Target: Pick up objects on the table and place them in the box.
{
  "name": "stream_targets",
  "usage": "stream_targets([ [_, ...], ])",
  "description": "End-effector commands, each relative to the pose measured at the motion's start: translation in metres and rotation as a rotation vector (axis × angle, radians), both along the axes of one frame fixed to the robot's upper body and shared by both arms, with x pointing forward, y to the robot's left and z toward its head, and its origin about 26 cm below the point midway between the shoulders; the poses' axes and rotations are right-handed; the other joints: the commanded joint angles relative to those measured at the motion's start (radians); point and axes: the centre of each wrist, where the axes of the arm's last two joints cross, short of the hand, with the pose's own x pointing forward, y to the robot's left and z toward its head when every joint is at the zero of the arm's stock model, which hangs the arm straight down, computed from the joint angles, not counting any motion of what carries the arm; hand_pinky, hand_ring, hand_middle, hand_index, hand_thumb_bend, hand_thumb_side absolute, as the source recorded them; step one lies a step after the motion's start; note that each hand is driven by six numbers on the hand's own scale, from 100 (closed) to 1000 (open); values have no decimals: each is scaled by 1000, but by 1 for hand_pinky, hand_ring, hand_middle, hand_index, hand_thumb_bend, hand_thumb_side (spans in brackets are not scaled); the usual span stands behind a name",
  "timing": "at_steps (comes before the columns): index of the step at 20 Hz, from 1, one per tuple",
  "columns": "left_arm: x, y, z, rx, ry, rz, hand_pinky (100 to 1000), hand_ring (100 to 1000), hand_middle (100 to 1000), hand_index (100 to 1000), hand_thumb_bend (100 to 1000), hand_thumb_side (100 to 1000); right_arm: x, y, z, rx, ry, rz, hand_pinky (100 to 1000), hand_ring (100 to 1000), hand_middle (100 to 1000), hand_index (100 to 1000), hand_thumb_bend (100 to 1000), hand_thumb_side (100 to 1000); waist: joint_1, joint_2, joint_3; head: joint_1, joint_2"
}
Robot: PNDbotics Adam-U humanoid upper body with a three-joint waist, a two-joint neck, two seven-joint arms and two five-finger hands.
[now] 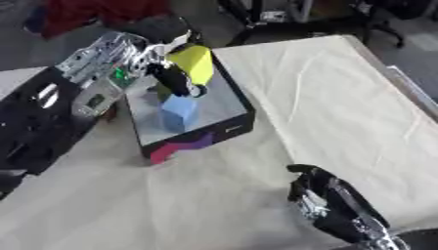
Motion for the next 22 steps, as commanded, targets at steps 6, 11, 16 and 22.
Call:
stream_targets([
  [6,1,9,10,40,-48,32,856,802,821,894,1000,550,2,-2,5,-8,-17,6,825,545,483,822,100,470,-10,-15,2,-2,-2],
  [11,0,27,23,50,-68,65,885,838,851,907,1000,583,2,-3,5,-8,-17,4,825,545,483,822,100,470,-9,-16,4,-5,-2],
  [16,-9,64,62,14,-164,150,850,803,831,905,1000,594,1,-4,4,-10,-15,-3,825,545,483,821,100,470,-8,-17,15,-11,-2],
  [22,12,120,71,-36,-84,384,836,789,827,900,991,453,1,-5,4,-13,-15,-8,824,545,482,821,100,470,-7,-18,24,-18,-2],
])
